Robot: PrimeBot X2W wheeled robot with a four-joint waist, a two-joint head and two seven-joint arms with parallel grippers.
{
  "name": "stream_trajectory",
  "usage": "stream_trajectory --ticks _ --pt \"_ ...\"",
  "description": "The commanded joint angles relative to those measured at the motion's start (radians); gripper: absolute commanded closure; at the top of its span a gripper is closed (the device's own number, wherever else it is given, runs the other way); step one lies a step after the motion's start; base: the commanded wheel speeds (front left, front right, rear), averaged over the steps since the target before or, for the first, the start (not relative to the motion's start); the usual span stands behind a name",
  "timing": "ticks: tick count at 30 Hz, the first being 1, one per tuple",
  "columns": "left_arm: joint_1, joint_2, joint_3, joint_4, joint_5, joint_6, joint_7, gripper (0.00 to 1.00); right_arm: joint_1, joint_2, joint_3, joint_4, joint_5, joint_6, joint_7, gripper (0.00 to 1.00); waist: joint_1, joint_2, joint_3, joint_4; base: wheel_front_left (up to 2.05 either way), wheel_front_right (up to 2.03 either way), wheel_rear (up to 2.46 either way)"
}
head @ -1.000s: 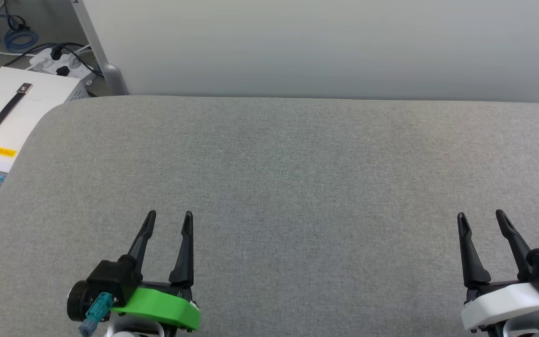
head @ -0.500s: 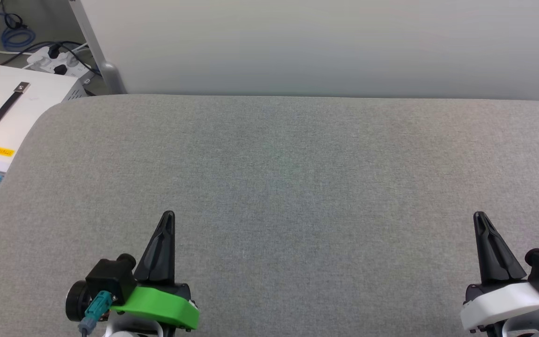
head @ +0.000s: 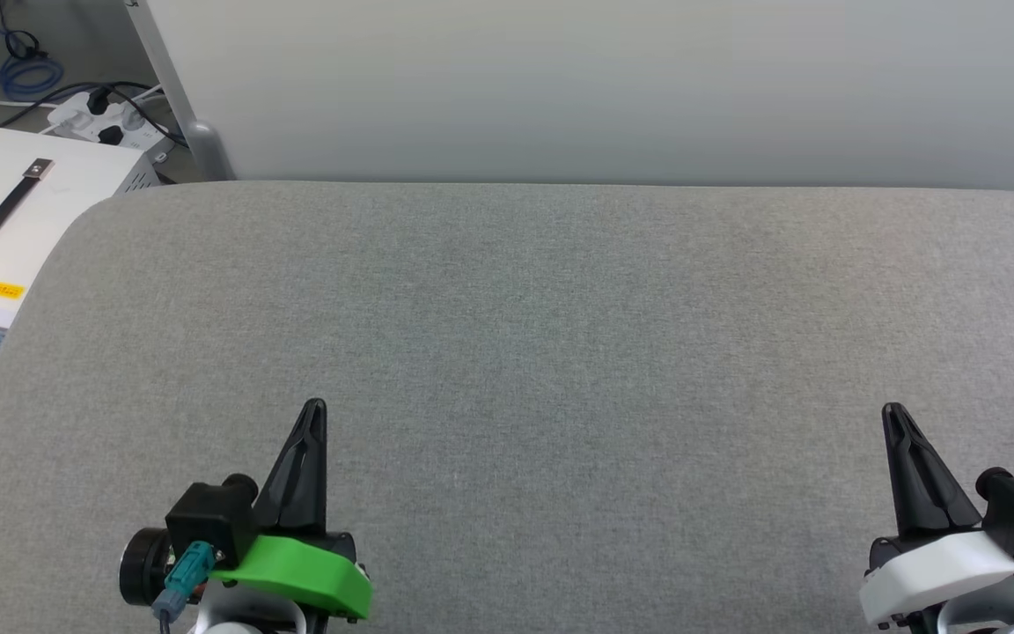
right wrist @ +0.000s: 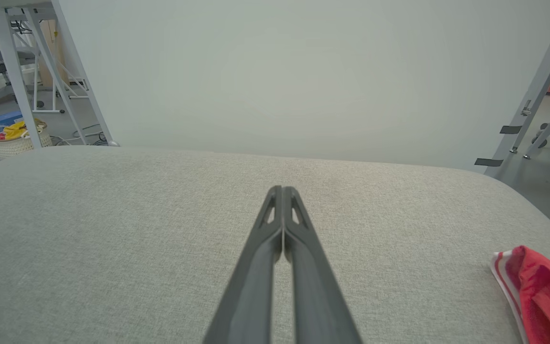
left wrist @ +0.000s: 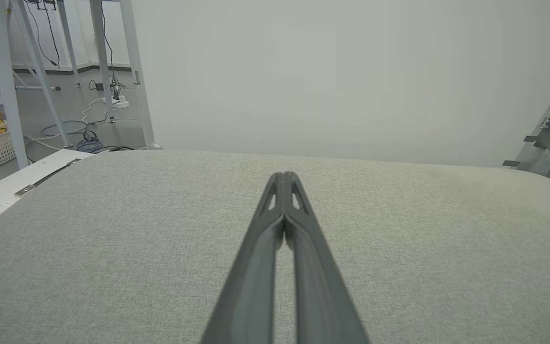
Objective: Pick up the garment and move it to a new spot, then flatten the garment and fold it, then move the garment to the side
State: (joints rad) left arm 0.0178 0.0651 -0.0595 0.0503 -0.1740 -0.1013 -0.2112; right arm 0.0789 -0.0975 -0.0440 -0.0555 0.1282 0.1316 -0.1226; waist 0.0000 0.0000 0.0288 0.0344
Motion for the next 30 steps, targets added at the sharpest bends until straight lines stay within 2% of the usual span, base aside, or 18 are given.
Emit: stream_trajectory --ticks 1,30 --pt "-0.003 -0.003 0.004 -0.006 0.009 0.006 0.005 1.0 -0.014 0.005 0.003 0.004 -0.012 0.0 0.005 1.0 0.0 0.0 0.0 0.0 0.0 0.0 0.0" --pt "-0.007 -0.006 0.02 -0.018 0.055 0.033 0.063 1.0 -0.032 0.017 0.014 0.018 -0.044 0.0 0.038 1.0 0.0 0.0 -0.008 -0.01 0.0 0.0 0.0"
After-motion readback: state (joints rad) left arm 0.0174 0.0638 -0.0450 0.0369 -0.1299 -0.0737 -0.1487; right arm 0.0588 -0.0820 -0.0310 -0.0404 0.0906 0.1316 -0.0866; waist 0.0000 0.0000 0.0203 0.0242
